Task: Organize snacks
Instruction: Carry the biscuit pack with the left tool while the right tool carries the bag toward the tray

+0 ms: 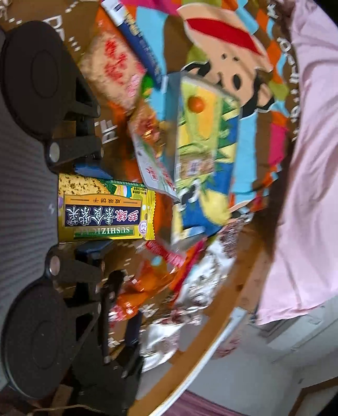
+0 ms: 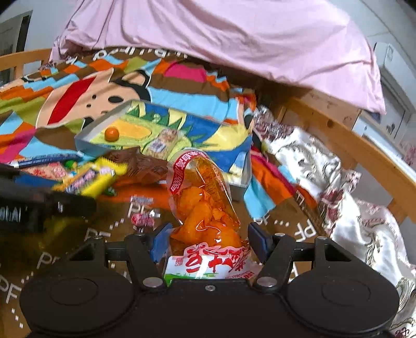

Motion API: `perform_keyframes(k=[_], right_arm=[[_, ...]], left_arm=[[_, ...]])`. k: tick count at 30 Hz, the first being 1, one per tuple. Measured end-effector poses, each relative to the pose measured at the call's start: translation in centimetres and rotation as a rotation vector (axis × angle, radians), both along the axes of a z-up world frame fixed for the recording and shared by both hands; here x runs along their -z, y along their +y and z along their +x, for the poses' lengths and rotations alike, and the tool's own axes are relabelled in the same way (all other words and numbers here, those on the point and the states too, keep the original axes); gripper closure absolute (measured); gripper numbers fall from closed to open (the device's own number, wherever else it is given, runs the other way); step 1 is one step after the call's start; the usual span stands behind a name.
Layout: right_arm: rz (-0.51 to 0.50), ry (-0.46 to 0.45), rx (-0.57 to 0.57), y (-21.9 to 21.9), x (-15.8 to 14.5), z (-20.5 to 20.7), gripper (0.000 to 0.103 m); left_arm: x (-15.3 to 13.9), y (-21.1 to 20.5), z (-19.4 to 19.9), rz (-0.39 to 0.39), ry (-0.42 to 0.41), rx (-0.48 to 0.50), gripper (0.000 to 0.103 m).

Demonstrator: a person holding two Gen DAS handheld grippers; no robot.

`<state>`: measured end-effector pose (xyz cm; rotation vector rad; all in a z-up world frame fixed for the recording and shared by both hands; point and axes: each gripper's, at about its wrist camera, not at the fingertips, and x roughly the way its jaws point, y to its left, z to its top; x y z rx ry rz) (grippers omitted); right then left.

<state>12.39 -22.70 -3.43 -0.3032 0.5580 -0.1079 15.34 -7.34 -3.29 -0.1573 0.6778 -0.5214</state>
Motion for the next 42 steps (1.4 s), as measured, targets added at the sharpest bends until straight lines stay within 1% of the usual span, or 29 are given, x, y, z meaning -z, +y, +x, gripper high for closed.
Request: perform_keyframes(k=[2,5,8,13,14,15,16,18,20,23,24,25,26,27,28,30,32,34,36,38,39,41,42], right_arm=[[0.0,-0.021,-0.001,0.0,-0.1,0.2,0.037],[0.003,-0.041,-0.006,0.1,-0.3,0.4,0.037],[0.004,-0.048,-0.013,0.3,-0.3,0.5,0.037],[0.016,-0.072,-0.016,0.3,-0.6,0.4,0.037],[0.02,-0.079,-0.022,0.3,-0.7,0.3,0.045],[0.009,-0.083,-0.017,0.4,-0.7,0.3,0.061],[-0.005,-0.093,-0.014,0.5,-0.8,0.3,0.066],[-0.023,-0.103,-0.016,0.6,-0.8,0.6,0.066],[-0.011,-0.082,-0.014,0.4,-0.6,1.1,0.066],[0.033,0.014,-0.005,0.0,0.3,2.0,0.065],[0.066,0.052,0.004,-0.3,0.7,2.2,0.059],[0.095,0.085,0.022,-0.7,1.0,2.4,0.047],[0.116,0.101,0.04,-0.9,1.2,2.6,0.04],[0.13,0.11,0.063,-1.3,1.3,2.7,0.03],[0.136,0.113,0.092,-1.6,1.4,2.6,0.024],[0.154,0.12,0.151,-2.5,1.6,2.2,0.021],[0.21,0.152,0.207,-3.7,1.9,2.1,0.021],[0.313,0.2,0.262,-5.4,2.4,2.2,0.021],[0.418,0.244,0.294,-6.5,3.0,2.1,0.021],[0.511,0.288,0.299,-7.2,3.7,2.6,0.023],[0.522,0.299,0.301,-7.1,4.0,2.8,0.022],[0.466,0.312,0.299,-6.4,4.4,3.4,0.03],[0.434,0.316,0.297,-6.0,4.6,3.5,0.038]], left_arm=[[-0.4,0.5,0.4,-0.027,-0.028,-0.036,0.051],[-0.8,1.6,1.2,-0.082,-0.034,-0.073,0.051],[-1.0,2.3,1.5,-0.126,-0.034,-0.087,0.051],[-1.7,2.7,1.5,-0.161,-0.053,-0.074,0.051],[-1.8,2.7,1.4,-0.164,-0.056,-0.07,0.051],[-1.9,2.6,1.4,-0.165,-0.06,-0.067,0.051],[-2.0,2.5,1.4,-0.165,-0.063,-0.066,0.051],[-2.1,2.5,1.5,-0.161,-0.069,-0.068,0.051],[-2.2,2.5,1.8,-0.157,-0.074,-0.076,0.051],[-2.0,3.0,2.2,-0.17,-0.06,-0.096,0.051],[-1.9,3.1,2.3,-0.171,-0.054,-0.101,0.051],[-1.7,3.2,2.4,-0.165,-0.047,-0.106,0.051],[-1.5,3.2,2.4,-0.16,-0.042,-0.109,0.051],[-1.4,3.2,2.5,-0.156,-0.037,-0.109,0.051],[-1.2,3.2,2.5,-0.155,-0.034,-0.108,0.051],[-1.1,3.1,2.4,-0.15,-0.032,-0.103,0.051],[-1.1,3.0,2.3,-0.142,-0.038,-0.096,0.051],[-1.1,2.9,2.3,-0.137,-0.04,-0.094,0.051],[-1.1,2.8,2.2,-0.137,-0.039,-0.09,0.051],[-1.1,2.7,2.2,-0.138,-0.041,-0.088,0.051],[-1.1,2.7,2.2,-0.138,-0.042,-0.085,0.051],[-1.1,2.6,2.3,-0.14,-0.045,-0.08,0.051],[-1.1,2.6,2.3,-0.14,-0.045,-0.078,0.051]])
